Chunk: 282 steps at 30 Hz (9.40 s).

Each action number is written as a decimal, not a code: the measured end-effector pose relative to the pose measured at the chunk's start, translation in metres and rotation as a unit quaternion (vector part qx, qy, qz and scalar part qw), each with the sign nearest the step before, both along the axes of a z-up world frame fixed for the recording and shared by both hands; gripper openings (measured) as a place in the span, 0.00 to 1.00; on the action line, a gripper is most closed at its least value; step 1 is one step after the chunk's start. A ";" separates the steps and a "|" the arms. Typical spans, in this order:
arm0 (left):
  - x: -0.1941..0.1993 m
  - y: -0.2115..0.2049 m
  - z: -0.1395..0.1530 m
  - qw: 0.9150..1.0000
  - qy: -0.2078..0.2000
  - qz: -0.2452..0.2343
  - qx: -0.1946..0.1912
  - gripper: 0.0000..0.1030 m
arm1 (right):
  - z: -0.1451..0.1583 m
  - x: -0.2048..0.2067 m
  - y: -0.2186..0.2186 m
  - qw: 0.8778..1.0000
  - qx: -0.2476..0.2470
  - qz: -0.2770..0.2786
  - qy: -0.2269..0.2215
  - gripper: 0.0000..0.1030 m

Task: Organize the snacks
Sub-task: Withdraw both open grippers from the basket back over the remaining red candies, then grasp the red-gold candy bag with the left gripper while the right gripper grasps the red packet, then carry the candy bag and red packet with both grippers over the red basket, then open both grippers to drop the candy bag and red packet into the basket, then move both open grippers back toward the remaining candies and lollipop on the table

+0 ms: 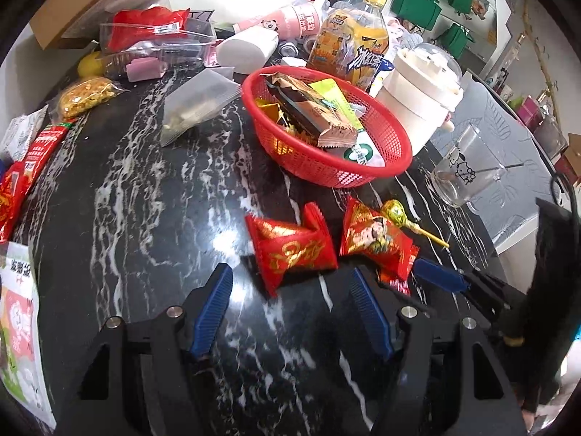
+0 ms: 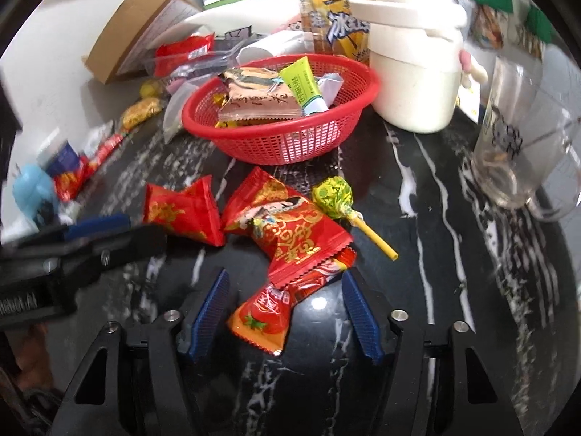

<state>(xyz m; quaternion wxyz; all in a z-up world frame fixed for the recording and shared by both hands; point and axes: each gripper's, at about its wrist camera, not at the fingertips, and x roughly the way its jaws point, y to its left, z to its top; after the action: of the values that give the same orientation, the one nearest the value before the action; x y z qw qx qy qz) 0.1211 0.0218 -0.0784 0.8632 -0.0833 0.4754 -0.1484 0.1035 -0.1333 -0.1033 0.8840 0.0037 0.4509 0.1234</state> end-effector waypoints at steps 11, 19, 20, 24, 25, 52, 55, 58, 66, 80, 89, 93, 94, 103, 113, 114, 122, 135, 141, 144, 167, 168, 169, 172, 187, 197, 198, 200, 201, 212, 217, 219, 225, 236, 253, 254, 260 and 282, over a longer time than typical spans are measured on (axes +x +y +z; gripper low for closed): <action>0.018 -0.021 -0.013 1.000 0.017 -0.001 0.021 0.65 | 0.001 -0.008 -0.024 1.000 -0.015 -0.010 -0.007 0.19; 0.024 -0.033 -0.016 0.998 0.015 0.009 0.054 0.65 | 0.002 -0.014 -0.038 1.000 -0.002 -0.018 -0.004 0.19; 0.024 -0.034 -0.017 0.998 0.013 0.013 0.064 0.65 | 0.002 -0.014 -0.039 1.000 -0.002 -0.019 -0.004 0.19; 0.023 -0.041 -0.017 0.996 -0.002 0.025 0.089 0.56 | 0.001 -0.016 -0.042 1.000 -0.001 -0.021 -0.003 0.19; 0.021 -0.041 -0.016 0.996 -0.005 0.025 0.087 0.52 | 0.001 -0.016 -0.043 1.000 -0.002 -0.022 -0.003 0.19; -0.055 -0.045 -0.006 0.999 -0.003 -0.019 0.051 0.44 | 0.008 -0.076 -0.067 0.998 0.033 -0.045 -0.003 0.19; -0.062 -0.046 -0.007 0.999 -0.001 -0.022 0.048 0.44 | 0.003 -0.083 -0.069 0.998 0.042 -0.050 0.005 0.19; -0.066 -0.046 -0.007 0.999 0.000 -0.022 0.046 0.44 | 0.002 -0.086 -0.070 0.997 0.049 -0.054 0.008 0.20; -0.070 -0.040 -0.004 0.999 -0.001 -0.015 0.043 0.44 | -0.002 -0.084 -0.052 0.998 -0.004 -0.058 -0.010 0.78; -0.068 -0.032 -0.002 0.999 -0.001 -0.006 0.037 0.44 | -0.001 -0.073 -0.052 0.997 -0.033 -0.061 -0.028 0.17; -0.076 -0.035 0.015 0.999 -0.020 -0.017 0.032 0.44 | 0.010 -0.081 -0.062 0.998 0.022 -0.050 -0.024 0.17; -0.077 -0.035 0.025 0.999 -0.028 -0.022 0.023 0.44 | 0.020 -0.085 -0.060 0.998 0.020 -0.040 -0.032 0.17; -0.078 -0.035 0.027 0.999 -0.030 -0.023 0.021 0.44 | 0.024 -0.086 -0.058 0.999 0.021 -0.036 -0.036 0.17; -0.076 -0.034 0.053 0.998 -0.057 -0.026 0.015 0.44 | 0.051 -0.087 -0.050 0.997 0.044 -0.004 -0.062 0.17; -0.060 -0.040 0.079 0.995 -0.091 -0.034 -0.004 0.44 | 0.091 -0.069 -0.047 0.993 0.051 0.024 -0.105 0.17; -0.058 -0.041 0.081 0.995 -0.095 -0.034 -0.005 0.44 | 0.094 -0.067 -0.047 0.992 0.052 0.027 -0.109 0.17; -0.031 -0.046 0.106 0.990 -0.135 -0.027 -0.015 0.44 | 0.125 -0.039 -0.047 0.987 0.048 0.040 -0.148 0.17; 0.035 -0.046 0.123 0.984 -0.174 -0.013 -0.027 0.44 | 0.153 0.024 -0.042 0.980 0.041 0.050 -0.189 0.17; 0.065 -0.044 0.116 0.984 -0.175 -0.002 -0.018 0.44 | 0.145 0.056 -0.036 0.981 0.040 0.050 -0.184 0.17; 0.079 -0.041 0.111 0.984 -0.177 0.003 -0.015 0.44 | 0.141 0.072 -0.033 0.981 0.038 0.053 -0.182 0.17; 0.133 -0.041 0.050 0.991 -0.116 0.027 0.063 0.44 | 0.066 0.143 -0.010 0.994 -0.012 0.051 -0.095 0.17; 0.134 -0.041 0.048 0.991 -0.111 0.026 0.066 0.44 | 0.064 0.144 -0.009 0.994 -0.015 0.052 -0.092 0.18; 0.135 -0.041 0.046 0.992 -0.106 0.027 0.069 0.44 | 0.061 0.145 -0.008 0.995 -0.019 0.053 -0.088 0.19; 0.138 -0.041 0.041 0.993 -0.095 0.028 0.070 0.44 | 0.058 0.144 -0.005 0.994 -0.029 0.058 -0.089 0.20; 0.129 -0.048 0.046 0.990 -0.091 0.038 0.102 0.46 | 0.078 0.129 -0.021 0.993 -0.037 0.031 -0.104 0.32; 0.117 -0.051 0.070 0.985 -0.107 0.053 0.125 0.64 | 0.108 0.105 -0.029 0.991 -0.036 0.018 -0.130 0.32; 0.115 -0.051 0.073 0.985 -0.107 0.053 0.123 0.64 | 0.110 0.103 -0.029 0.990 -0.036 0.018 -0.133 0.32; 0.110 -0.049 0.080 0.985 -0.113 0.053 0.118 0.64 | 0.118 0.097 -0.030 0.989 -0.034 0.018 -0.140 0.32; 0.108 -0.048 0.083 0.985 -0.116 0.054 0.117 0.64 | 0.122 0.095 -0.030 0.989 -0.033 0.019 -0.144 0.32; 0.065 -0.043 0.135 0.979 -0.166 0.054 0.105 0.64 | 0.162 0.055 -0.033 0.984 -0.020 0.019 -0.176 0.32; 0.045 -0.043 0.150 0.977 -0.183 0.047 0.096 0.64 | 0.173 0.033 -0.033 0.982 -0.022 0.021 -0.188 0.34; 0.036 -0.043 0.155 0.977 -0.188 0.041 0.092 0.64 | 0.178 0.023 -0.032 0.980 -0.025 0.020 -0.196 0.40; 0.008 -0.045 0.167 0.976 -0.202 0.024 0.082 0.64 | 0.187 -0.005 -0.029 0.976 -0.035 0.020 -0.214 0.48; -0.043 -0.049 0.166 0.975 -0.210 -0.008 0.075 0.64 | 0.182 -0.056 -0.033 0.974 -0.032 0.012 -0.224 0.63; -0.083 -0.056 0.118 0.986 -0.155 -0.038 0.057 0.64 | 0.136 -0.092 -0.052 0.986 -0.010 -0.018 -0.168 0.69; -0.083 -0.058 0.114 0.986 -0.150 -0.040 0.059 0.64 | 0.129 -0.092 -0.054 0.987 -0.010 -0.021 -0.160 0.69; -0.083 -0.064 0.082 0.991 -0.111 -0.048 0.053 0.64 | 0.097 -0.090 -0.068 0.992 -0.007 -0.040 -0.117 0.69; -0.026 -0.083 0.026 0.997 -0.051 -0.046 0.043 0.64 | 0.035 -0.056 -0.090 0.998 0.010 -0.057 -0.036 0.69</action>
<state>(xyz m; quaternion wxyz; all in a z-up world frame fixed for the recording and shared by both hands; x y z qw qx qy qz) 0.0955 -0.0614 -0.0528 0.8813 -0.0162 0.4402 -0.1712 0.0480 -0.2229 -0.0680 0.9052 0.0339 0.4165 0.0773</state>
